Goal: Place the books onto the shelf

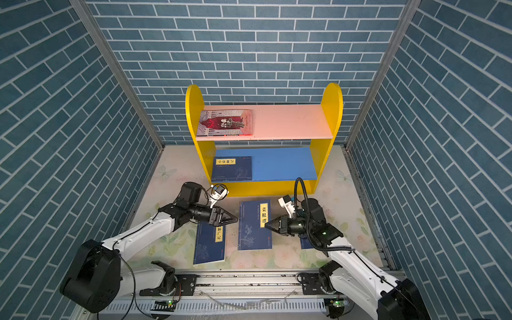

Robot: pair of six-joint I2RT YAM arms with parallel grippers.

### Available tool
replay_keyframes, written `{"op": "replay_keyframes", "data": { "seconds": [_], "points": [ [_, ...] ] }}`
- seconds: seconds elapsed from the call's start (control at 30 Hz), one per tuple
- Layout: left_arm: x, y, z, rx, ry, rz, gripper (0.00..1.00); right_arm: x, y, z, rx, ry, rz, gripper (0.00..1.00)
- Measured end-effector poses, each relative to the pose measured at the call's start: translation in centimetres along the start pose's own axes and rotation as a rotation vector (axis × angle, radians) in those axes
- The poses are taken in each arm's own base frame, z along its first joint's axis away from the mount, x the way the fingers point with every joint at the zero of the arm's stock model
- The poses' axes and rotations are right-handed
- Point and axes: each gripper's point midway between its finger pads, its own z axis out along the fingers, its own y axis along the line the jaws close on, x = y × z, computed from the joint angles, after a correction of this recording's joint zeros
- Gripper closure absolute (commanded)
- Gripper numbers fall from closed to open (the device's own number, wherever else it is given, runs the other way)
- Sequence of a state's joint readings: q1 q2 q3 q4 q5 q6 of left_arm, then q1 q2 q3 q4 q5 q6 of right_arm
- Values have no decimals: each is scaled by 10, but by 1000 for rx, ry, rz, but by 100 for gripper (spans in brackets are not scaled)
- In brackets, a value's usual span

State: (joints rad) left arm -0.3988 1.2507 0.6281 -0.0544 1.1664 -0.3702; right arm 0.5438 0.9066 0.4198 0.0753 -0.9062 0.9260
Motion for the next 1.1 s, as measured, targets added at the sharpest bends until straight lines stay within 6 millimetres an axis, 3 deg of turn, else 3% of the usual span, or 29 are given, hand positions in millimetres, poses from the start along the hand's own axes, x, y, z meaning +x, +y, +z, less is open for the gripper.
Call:
{"op": "replay_keyframes", "data": {
  "seconds": [0.13, 0.43, 0.53, 0.7, 0.73, 0.87, 1.1],
  "points": [
    [-3, -10, 0, 47, -1, -4, 12, -4, 11, 3, -35, 31, -25, 100],
    [-13, -18, 1, 90, -1, -52, 40, -7, 18, 11, -91, 95, -31, 100],
    [-17, -19, 2, 99, 1, -69, 56, -7, 18, 14, -106, 112, -32, 100],
    [-21, -21, 2, 98, -5, -78, 95, -8, 16, 18, -123, 134, -37, 100],
    [-21, -21, 1, 94, -8, -76, 100, -9, 15, 19, -122, 134, -44, 94],
    [-23, -29, -2, 88, -24, -48, 100, -12, 13, 21, -117, 126, -57, 65],
    [-26, -38, -10, 56, -51, 44, 100, -32, 10, 9, -42, -14, -76, 27]
  ]
}}
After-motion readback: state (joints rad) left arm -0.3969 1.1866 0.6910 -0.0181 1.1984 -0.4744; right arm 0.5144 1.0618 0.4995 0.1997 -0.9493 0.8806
